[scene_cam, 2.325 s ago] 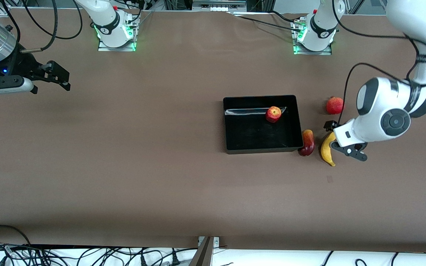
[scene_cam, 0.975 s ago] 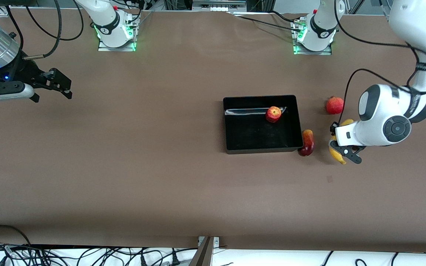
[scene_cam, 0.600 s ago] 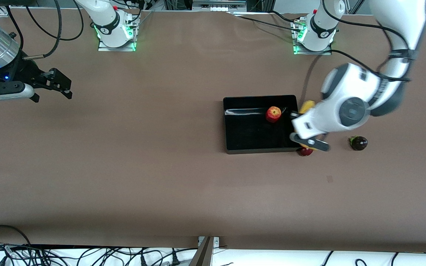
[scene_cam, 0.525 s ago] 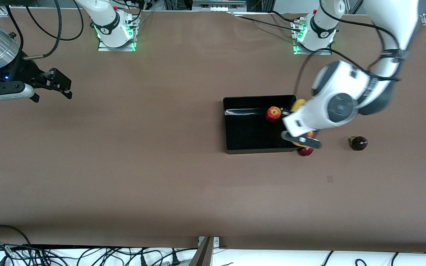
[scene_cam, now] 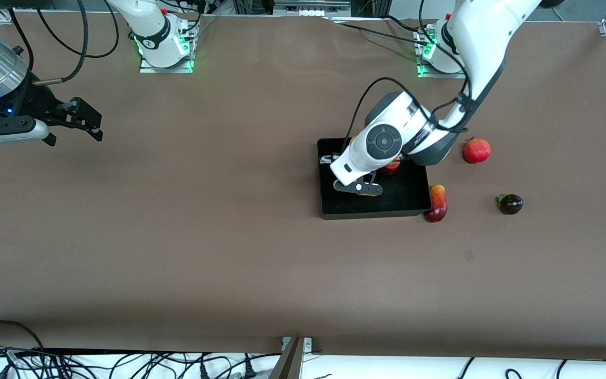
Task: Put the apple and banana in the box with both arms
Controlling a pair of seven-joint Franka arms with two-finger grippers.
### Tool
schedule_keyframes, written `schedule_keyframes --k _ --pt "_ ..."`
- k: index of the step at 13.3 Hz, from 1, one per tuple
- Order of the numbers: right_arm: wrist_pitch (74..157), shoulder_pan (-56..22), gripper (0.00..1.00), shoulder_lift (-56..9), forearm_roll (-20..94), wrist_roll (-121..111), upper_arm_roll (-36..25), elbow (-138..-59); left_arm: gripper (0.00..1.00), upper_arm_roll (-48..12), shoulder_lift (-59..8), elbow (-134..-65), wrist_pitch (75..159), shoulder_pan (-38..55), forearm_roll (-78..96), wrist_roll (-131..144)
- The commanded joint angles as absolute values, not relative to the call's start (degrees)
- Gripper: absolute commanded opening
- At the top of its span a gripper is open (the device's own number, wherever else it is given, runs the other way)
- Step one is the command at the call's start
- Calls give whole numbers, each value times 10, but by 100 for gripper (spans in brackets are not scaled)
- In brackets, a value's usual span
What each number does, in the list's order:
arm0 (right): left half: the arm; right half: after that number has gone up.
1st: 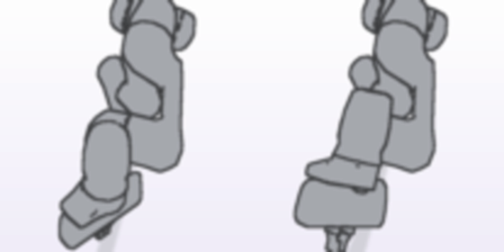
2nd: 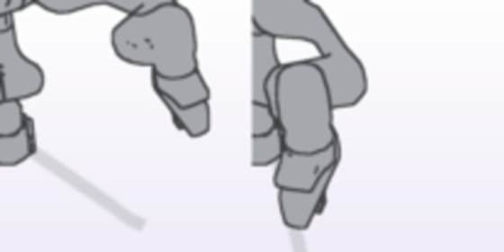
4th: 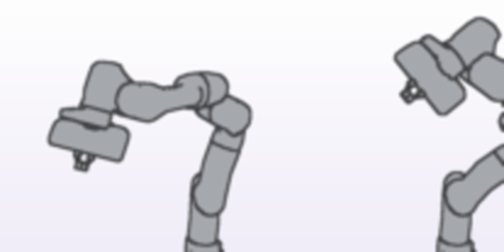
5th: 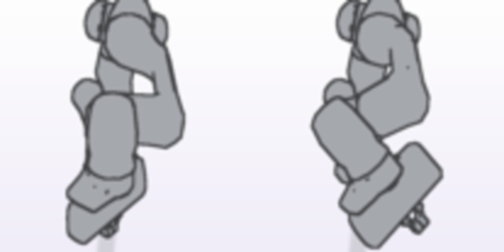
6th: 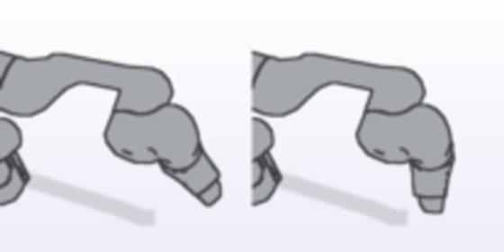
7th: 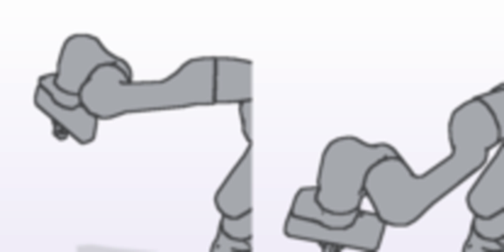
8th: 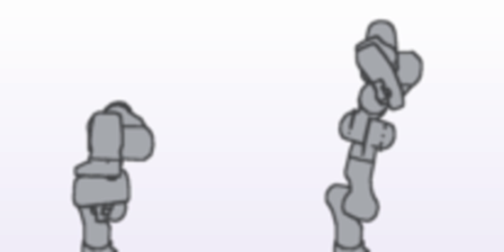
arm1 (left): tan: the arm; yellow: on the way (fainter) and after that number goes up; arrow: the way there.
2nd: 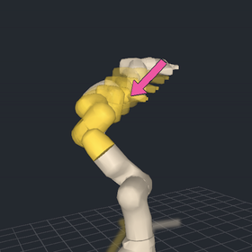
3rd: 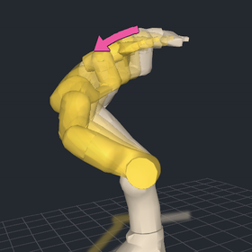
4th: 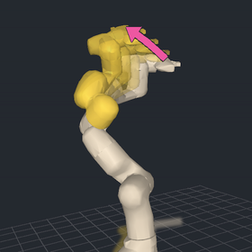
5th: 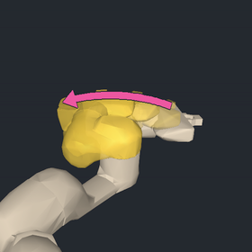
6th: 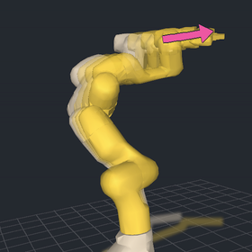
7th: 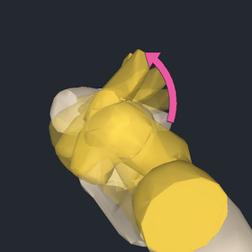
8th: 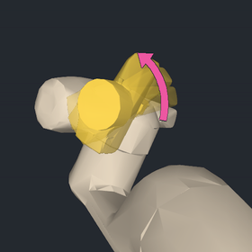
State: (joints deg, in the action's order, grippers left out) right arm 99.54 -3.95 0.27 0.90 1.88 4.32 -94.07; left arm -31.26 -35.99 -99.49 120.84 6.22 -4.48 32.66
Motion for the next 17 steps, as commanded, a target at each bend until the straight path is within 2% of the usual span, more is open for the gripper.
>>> schedule_keyframes --k 1,2,3,4,6,8,12,14,17 --pt "996 -33 100 3 1 21 51 -938 5 -312 -391 -992 1229 59 -68 330" --pt "996 -33 100 3 1 22 51 -938 14 -313 -394 -992 1230 60 -75 330" --pt "997 -33 100 3 1 22 51 -938 53 -312 -395 -990 1231 59 -76 330" --pt "997 -33 100 3 1 22 51 -938 100 -311 -393 -989 1230 52 -83 326" --pt "997 -33 100 3 1 21 51 -938 100 -311 -365 -984 1203 34 -88 322" --pt "997 -33 100 3 0 22 51 -938 100 -313 -322 -951 1125 -3 -88 306" --pt "997 -33 100 4 1 23 51 -938 100 -312 -294 -809 926 -55 -89 237" --pt "997 -33 100 3 1 22 51 -938 100 -307 -275 -760 879 -84 -88 203" --pt "997 -33 100 4 1 23 51 -938 100 -150 -156 -813 870 -18 -45 61"
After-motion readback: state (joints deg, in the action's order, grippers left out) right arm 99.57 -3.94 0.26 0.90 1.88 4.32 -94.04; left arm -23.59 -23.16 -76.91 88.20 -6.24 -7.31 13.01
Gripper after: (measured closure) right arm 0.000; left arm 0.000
